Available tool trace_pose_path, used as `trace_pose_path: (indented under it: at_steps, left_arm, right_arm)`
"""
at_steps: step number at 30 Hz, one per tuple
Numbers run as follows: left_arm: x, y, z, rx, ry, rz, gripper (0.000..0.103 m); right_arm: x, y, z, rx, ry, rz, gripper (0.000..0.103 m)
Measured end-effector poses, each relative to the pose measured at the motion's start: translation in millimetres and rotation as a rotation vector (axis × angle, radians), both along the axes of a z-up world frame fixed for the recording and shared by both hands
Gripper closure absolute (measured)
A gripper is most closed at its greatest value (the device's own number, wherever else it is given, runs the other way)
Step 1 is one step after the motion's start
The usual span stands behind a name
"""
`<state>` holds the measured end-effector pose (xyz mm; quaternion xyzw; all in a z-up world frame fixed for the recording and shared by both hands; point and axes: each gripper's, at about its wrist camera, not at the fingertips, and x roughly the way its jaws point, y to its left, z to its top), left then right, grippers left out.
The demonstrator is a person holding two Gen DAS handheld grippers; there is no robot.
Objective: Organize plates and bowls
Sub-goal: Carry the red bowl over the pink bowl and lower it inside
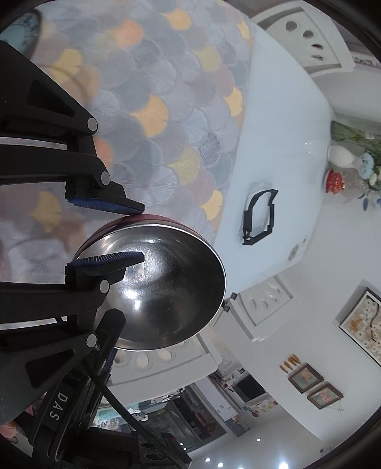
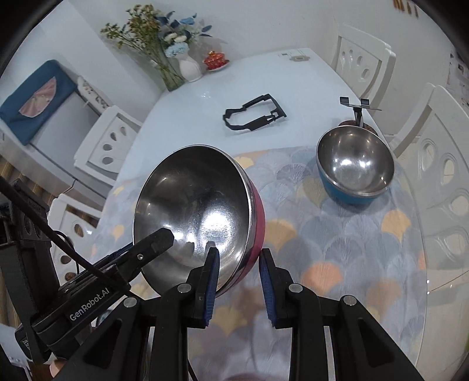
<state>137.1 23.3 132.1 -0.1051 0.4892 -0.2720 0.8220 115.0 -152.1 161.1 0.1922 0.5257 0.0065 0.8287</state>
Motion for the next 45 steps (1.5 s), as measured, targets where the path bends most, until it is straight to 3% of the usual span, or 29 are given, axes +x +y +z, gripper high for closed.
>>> trace_pose_path:
  at_steps: [9, 18, 37, 45]
  left_arm:
    - [-54.4, 25.5, 23.7, -0.009, -0.035, 0.018, 0.081]
    - [-103.6, 42.0, 27.7, -0.013, -0.038, 0.015, 0.081]
    - [-180.0, 45.0, 8.3, -0.002, 0.011, -0.056, 0.081]
    - [-202.9, 34.2, -11.4, 0.045, 0.05, -0.084, 0.081]
  right_arm:
    - [-55.6, 25.2, 22.7, -0.001, -0.014, 0.031, 0.077]
    - [-108.0, 42.6, 31.5, -0.01, -0.01, 0.042, 0.077]
    - [-187.7, 50.2, 25.8, -0.052, 0.055, -0.006, 0.076]
    - [-212.6, 45.7, -5.1, -0.04, 0.166, -0.027, 0.075]
